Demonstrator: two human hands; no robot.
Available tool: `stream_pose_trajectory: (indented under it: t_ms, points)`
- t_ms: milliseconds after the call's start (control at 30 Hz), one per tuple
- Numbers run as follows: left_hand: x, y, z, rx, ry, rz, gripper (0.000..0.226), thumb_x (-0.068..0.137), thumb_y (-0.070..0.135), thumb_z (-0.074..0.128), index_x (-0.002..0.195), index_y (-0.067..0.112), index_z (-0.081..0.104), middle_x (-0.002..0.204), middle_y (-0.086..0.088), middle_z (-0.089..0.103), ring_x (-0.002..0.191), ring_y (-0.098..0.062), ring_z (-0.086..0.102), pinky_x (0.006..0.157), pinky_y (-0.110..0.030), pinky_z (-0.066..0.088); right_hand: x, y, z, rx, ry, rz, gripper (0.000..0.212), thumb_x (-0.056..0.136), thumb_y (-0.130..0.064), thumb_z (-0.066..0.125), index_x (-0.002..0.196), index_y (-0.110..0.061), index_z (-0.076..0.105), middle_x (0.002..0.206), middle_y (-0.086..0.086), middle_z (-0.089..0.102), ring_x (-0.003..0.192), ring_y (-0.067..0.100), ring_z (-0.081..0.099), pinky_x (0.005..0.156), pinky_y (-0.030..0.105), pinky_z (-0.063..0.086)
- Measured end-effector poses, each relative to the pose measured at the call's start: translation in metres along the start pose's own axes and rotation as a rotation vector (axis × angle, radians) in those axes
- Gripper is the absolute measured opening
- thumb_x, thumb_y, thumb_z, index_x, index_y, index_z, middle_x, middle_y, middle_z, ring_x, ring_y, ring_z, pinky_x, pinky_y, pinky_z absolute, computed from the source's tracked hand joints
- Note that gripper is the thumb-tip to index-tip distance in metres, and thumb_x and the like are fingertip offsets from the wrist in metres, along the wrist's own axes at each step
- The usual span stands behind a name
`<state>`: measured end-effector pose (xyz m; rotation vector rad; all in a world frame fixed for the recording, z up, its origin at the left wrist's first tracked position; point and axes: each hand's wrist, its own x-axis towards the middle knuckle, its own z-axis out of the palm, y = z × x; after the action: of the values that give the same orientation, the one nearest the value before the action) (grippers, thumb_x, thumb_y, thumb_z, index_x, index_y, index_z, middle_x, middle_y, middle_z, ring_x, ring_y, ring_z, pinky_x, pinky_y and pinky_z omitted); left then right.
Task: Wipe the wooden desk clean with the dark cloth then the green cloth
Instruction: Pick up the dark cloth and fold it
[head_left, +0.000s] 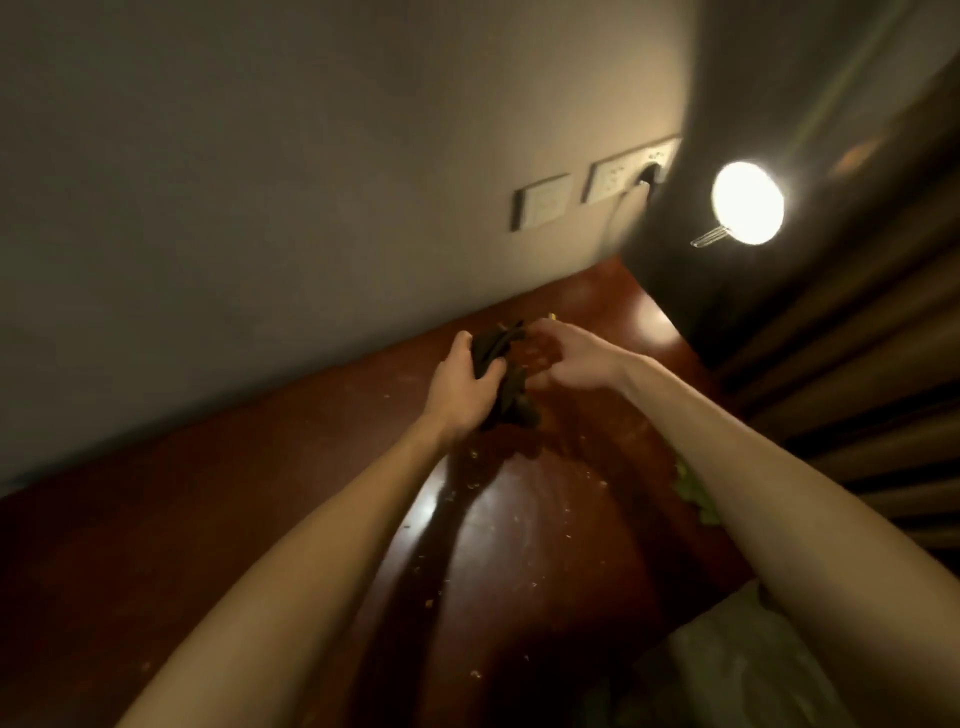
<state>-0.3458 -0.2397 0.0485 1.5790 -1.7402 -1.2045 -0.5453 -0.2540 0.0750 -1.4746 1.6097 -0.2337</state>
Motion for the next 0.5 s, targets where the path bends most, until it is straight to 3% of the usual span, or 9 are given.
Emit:
stream_pose_trajectory:
  t_ms: [67,133,233,300,400,500]
  points:
    - [-0.009,-0.007,-0.027,-0.131,0.084,-0.072,0.027,0.105,0.029,0.06,0.124,0.012,0.052,0.116,-0.006,0.068,0.11,-0.028,0.066,0.088,-0.038,0.051,0.017,-0.043,0.039,-0.033,-0.038,-0.099,0.057,0.081,0.0,0.079,0.134,-0.008,0.059,0.122,0.011,0.069,0.11,0.024,0.068,0.095,0.041,0.055]
    - [-0.022,-0.02,-0.062,-0.222,0.124,-0.173,0.022,0.111,0.033,0.05,0.125,0.016,0.048,0.117,-0.001,0.063,0.108,-0.022,0.063,0.084,-0.03,0.046,0.031,-0.084,0.079,-0.057,-0.053,-0.143,0.05,0.081,-0.008,0.078,0.128,-0.012,0.061,0.117,0.008,0.069,0.108,0.025,0.068,0.091,0.04,0.056]
    - [-0.043,-0.064,-0.121,-0.224,0.161,-0.258,0.024,0.114,0.038,0.039,0.122,0.017,0.047,0.119,-0.005,0.062,0.112,-0.026,0.063,0.087,-0.034,0.046,0.045,-0.133,0.147,-0.152,-0.01,-0.212,0.037,0.088,-0.013,0.077,0.122,-0.011,0.062,0.116,0.009,0.067,0.104,0.026,0.063,0.084,0.034,0.049]
    - [-0.061,-0.101,-0.159,-0.159,0.209,-0.291,0.025,0.113,0.035,0.041,0.123,0.015,0.05,0.122,-0.012,0.065,0.116,-0.032,0.063,0.093,-0.039,0.048,0.05,-0.159,0.193,-0.156,0.003,-0.248,0.03,0.091,-0.01,0.074,0.119,-0.01,0.065,0.119,0.014,0.069,0.11,0.032,0.065,0.089,0.037,0.051]
    - [-0.097,-0.152,-0.212,-0.083,0.34,-0.369,0.02,0.111,0.028,0.049,0.122,0.014,0.056,0.121,-0.012,0.068,0.11,-0.03,0.064,0.086,-0.037,0.048,0.052,-0.197,0.259,-0.185,-0.01,-0.309,0.01,0.091,-0.01,0.065,0.101,-0.012,0.065,0.108,0.016,0.067,0.104,0.038,0.065,0.086,0.042,0.053]
    - [-0.135,-0.198,-0.253,-0.093,0.456,-0.445,0.016,0.107,0.031,0.057,0.118,0.019,0.054,0.115,-0.005,0.069,0.104,-0.027,0.068,0.084,-0.037,0.054,0.046,-0.234,0.312,-0.167,-0.014,-0.345,0.011,0.092,-0.006,0.06,0.087,-0.012,0.052,0.097,0.013,0.055,0.093,0.037,0.057,0.075,0.037,0.04]
